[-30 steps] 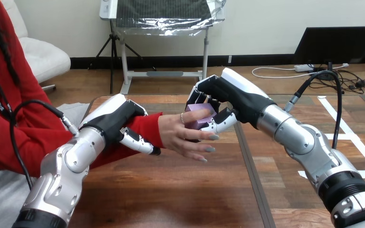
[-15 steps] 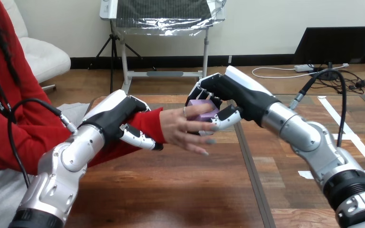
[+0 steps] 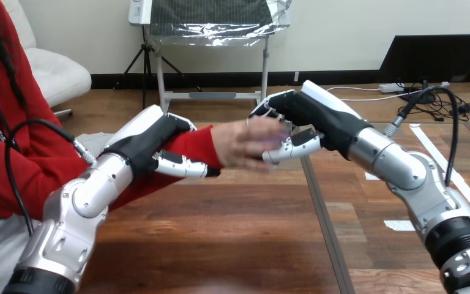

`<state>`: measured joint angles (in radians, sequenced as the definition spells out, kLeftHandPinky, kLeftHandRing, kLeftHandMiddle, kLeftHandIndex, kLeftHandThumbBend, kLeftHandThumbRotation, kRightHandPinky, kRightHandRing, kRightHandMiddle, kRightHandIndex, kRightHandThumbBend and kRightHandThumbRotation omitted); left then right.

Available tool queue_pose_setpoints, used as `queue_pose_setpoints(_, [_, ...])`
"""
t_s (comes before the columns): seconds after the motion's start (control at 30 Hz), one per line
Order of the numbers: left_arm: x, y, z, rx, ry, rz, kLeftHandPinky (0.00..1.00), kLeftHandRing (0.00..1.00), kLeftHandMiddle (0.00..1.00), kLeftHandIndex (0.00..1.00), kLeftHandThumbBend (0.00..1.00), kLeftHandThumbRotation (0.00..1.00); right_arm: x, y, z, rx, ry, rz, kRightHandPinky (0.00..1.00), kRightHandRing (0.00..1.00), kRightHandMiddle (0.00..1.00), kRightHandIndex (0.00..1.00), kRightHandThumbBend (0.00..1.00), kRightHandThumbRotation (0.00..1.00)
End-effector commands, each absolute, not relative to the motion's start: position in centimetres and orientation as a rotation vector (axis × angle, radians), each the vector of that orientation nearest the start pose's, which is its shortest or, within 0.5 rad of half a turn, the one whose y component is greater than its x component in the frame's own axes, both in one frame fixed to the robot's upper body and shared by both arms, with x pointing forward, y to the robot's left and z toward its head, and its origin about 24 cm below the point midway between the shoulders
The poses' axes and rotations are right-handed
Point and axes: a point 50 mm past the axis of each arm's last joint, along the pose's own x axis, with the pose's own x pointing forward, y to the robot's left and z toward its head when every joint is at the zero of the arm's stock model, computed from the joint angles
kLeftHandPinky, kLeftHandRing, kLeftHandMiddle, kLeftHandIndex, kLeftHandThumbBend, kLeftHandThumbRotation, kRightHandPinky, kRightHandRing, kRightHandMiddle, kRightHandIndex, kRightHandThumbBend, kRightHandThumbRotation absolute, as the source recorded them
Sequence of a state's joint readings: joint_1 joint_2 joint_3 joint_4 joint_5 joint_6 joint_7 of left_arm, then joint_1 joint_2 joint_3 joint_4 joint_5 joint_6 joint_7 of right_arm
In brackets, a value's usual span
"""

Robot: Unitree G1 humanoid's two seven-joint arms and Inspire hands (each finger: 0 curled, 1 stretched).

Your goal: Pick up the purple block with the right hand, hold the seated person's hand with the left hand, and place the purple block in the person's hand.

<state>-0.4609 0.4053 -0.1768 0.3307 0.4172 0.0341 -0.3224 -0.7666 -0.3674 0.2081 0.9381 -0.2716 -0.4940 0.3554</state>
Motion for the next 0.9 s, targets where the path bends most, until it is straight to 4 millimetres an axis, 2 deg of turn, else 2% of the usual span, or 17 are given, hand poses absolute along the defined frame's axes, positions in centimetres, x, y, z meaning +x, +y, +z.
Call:
queue_pose_setpoints(0.0, [33.7,14.7,15.3,0.804,-0.298,-0.362,0.48,0.57,0.62,0.61,0.73,0.58,36.9,-14.2,10.4,-0.787,-0.187,0.669,0.51,0.59,0.63,0.65,0.64,0.47])
queue_pose_setpoints(0.13, [33.3,14.9,15.0,0.822,-0.303,-0.348,0.52,0.61,0.65,0.65,0.81,0.67,36.9,-14.5,10.4,-0.789,-0.182,0.675,0.52,0.6,0.65,0.67,0.65,0.51])
queue_pose_setpoints(0.5, [31.8,15.5,14.1,0.824,-0.313,-0.326,0.6,0.68,0.69,0.69,0.91,0.78,36.9,-15.5,10.3,-0.788,-0.166,0.68,0.53,0.63,0.68,0.69,0.67,0.56])
queue_pose_setpoints(0.87, [30.3,16.0,13.4,0.806,-0.31,-0.309,0.56,0.65,0.68,0.69,0.92,0.83,36.8,-16.2,10.1,-0.793,-0.147,0.682,0.54,0.65,0.7,0.71,0.64,0.52])
